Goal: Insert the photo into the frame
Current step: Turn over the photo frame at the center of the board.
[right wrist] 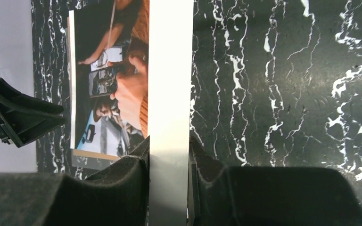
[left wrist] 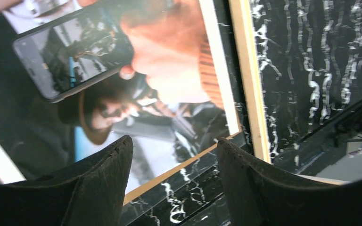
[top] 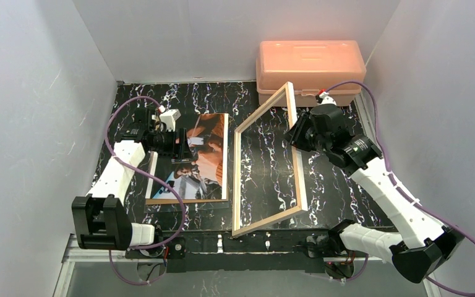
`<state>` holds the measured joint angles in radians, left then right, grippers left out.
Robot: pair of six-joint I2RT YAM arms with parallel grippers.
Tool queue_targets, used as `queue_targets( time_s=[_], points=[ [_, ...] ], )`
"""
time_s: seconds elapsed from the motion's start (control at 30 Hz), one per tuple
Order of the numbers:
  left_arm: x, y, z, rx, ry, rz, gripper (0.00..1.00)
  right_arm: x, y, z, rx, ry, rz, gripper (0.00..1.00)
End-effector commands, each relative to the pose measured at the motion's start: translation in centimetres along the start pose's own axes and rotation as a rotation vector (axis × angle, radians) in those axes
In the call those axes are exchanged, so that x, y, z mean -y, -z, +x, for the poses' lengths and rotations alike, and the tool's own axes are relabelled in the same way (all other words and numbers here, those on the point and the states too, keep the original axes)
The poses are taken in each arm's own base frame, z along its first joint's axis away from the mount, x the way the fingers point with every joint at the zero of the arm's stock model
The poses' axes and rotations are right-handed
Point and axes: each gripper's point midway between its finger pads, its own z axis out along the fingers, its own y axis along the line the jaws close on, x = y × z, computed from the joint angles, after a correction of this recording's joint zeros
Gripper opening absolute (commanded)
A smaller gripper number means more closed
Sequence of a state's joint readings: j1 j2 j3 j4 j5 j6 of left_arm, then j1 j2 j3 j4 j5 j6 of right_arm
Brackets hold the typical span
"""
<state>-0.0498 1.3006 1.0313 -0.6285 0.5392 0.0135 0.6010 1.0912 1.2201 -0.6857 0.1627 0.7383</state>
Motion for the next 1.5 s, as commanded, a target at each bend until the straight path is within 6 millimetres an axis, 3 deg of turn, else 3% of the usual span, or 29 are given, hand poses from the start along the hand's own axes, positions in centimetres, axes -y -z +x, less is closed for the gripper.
queue_targets(
  time_s=[0.0, 0.13, 0.27, 0.4, 0.57, 0.8, 1.07, 1.33, 1.47],
  points=[
    [-2.4, 0.5, 0.4, -0.075, -0.054, -0.122, 0.63, 1.8, -0.1, -1.6, 0.113, 0.134, 0.037, 0.03],
    [-2.9, 0.8, 0.4, -0.078, -0.086, -0.145, 0.63, 4.4, -1.6, -0.6, 0.088, 0.232, 0.126, 0.14],
    [-3.1, 1.2, 0.1, -0.07, -0.105, -0.167, 0.65, 7.4, -2.7, 0.0, 0.064, 0.312, 0.254, 0.19],
    [-3.1, 1.3, 0.0, -0.064, -0.115, -0.169, 0.65, 10.8, -2.9, -0.2, 0.108, 0.334, 0.414, 0.19],
    [-2.9, 1.4, -0.3, -0.059, -0.118, -0.165, 0.65, 13.4, -3.2, 0.6, 0.135, 0.337, 0.497, 0.21],
    [-3.2, 1.5, -0.3, -0.059, -0.134, -0.176, 0.65, 15.8, -4.1, 1.6, 0.117, 0.414, 0.583, 0.22],
    [-3.5, 1.7, -0.2, -0.065, -0.101, -0.204, 0.66, 17.7, -6.9, 2.5, 0.035, 0.523, 0.692, 0.22],
    [-2.8, 2.9, -0.3, -0.095, -0.063, -0.191, 0.72, 19.5, -9.0, 1.1, 0.09, 0.581, 0.784, 0.2],
    [-2.7, 3.6, -1.1, -0.08, -0.062, -0.194, 0.72, 21.7, -9.3, 0.5, 0.099, 0.62, 0.921, 0.2]
  ],
)
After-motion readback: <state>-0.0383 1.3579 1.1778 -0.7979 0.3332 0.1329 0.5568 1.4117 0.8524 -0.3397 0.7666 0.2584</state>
